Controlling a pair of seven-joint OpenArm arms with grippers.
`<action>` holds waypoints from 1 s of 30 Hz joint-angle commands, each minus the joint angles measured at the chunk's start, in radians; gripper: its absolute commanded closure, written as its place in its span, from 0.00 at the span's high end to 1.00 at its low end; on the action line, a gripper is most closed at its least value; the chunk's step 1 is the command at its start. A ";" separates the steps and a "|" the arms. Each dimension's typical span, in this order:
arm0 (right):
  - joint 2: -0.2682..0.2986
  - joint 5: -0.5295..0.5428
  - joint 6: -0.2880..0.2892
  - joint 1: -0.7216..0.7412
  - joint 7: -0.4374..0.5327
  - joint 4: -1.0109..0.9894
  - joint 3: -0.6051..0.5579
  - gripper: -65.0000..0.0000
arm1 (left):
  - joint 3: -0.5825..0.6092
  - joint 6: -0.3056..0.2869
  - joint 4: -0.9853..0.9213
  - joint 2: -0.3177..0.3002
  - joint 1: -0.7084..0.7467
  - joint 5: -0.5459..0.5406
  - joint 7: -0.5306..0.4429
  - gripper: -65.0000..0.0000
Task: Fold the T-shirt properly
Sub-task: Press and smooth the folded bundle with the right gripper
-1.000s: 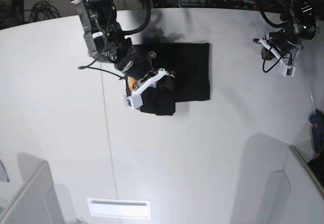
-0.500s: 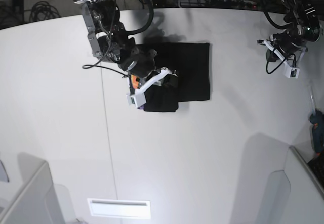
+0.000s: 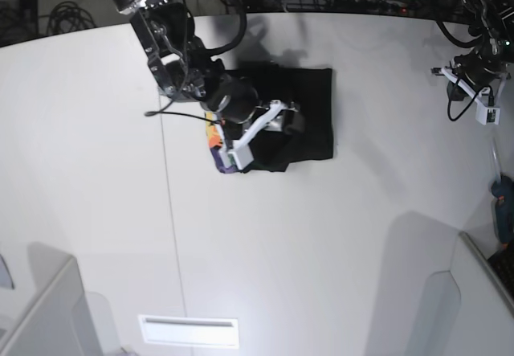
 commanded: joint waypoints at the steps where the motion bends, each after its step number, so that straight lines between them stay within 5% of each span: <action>1: -0.006 0.014 0.009 0.028 0.015 0.003 -0.028 0.55 | -0.012 -0.002 0.012 -0.027 -0.003 -0.015 -0.015 0.00; 17: -0.024 0.031 0.027 0.229 -0.039 -0.015 -0.385 0.55 | -0.009 -0.005 0.018 -0.026 -0.008 -0.016 -0.015 0.00; 19: -0.018 0.064 0.053 0.249 -0.051 0.025 -0.385 0.55 | -0.009 -0.038 0.020 -0.026 -0.011 -0.018 -0.015 0.00; 22: 0.048 0.071 0.020 0.250 -0.051 0.132 -0.273 0.53 | -0.016 -0.091 0.020 -0.024 -0.008 -0.018 -0.015 0.00; 24: 0.100 0.072 -0.008 0.234 -0.054 0.181 -0.178 0.43 | -0.018 -0.091 0.018 -0.024 -0.002 -0.018 -0.015 0.00; 28: 0.183 0.074 0.030 0.197 -0.054 0.166 -0.065 0.01 | -0.019 -0.092 0.012 -0.024 0.011 -0.015 -0.015 0.00; 30: 0.195 0.071 0.040 0.166 -0.053 0.134 -0.053 0.00 | -0.019 -0.092 0.017 -0.026 0.018 -0.015 -0.015 0.00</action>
